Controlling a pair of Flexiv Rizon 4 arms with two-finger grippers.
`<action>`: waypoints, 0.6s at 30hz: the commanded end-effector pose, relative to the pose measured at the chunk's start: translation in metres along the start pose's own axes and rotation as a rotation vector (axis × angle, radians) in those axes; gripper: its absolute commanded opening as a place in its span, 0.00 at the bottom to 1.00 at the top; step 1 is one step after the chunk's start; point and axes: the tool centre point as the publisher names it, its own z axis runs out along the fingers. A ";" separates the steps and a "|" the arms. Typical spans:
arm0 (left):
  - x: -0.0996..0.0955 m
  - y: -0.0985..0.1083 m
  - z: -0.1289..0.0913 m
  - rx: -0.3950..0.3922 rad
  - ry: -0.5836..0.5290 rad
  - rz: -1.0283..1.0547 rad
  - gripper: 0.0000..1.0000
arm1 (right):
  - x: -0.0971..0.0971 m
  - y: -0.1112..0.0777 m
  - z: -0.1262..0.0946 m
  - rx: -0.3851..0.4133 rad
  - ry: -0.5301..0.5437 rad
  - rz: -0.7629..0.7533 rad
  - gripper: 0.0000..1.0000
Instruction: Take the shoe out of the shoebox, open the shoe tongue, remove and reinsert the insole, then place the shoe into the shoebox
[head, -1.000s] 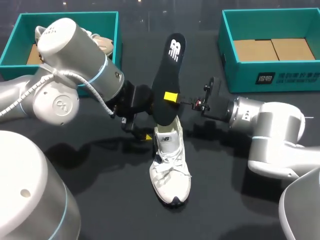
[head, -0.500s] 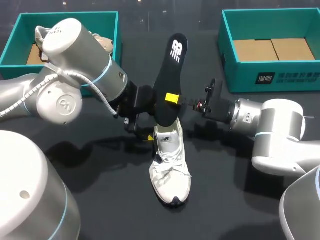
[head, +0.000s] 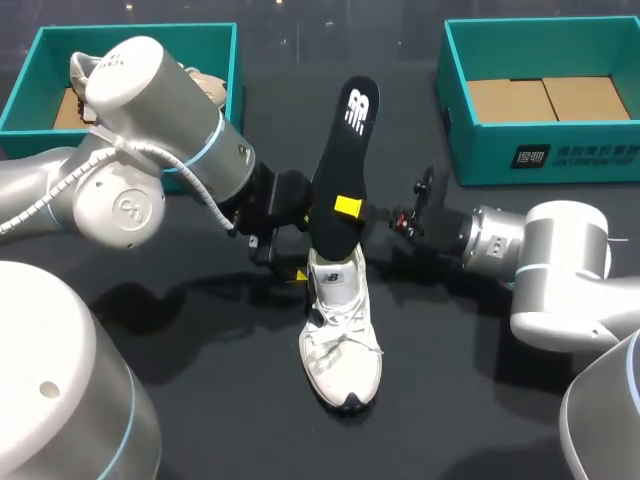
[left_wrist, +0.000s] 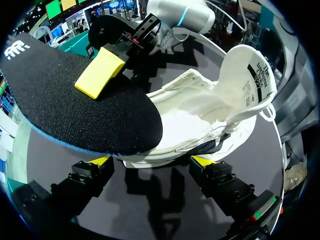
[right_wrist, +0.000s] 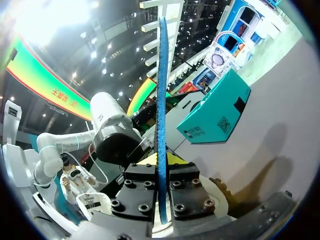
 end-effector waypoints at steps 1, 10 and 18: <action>0.000 0.001 0.000 0.000 0.001 0.001 1.00 | -0.001 -0.003 0.002 0.004 -0.004 -0.008 0.00; 0.000 0.001 0.000 0.000 0.001 0.001 1.00 | -0.002 -0.011 -0.003 0.000 0.001 -0.019 0.00; 0.000 0.001 0.000 0.000 0.001 0.001 1.00 | -0.001 -0.020 -0.007 0.005 -0.002 0.000 0.00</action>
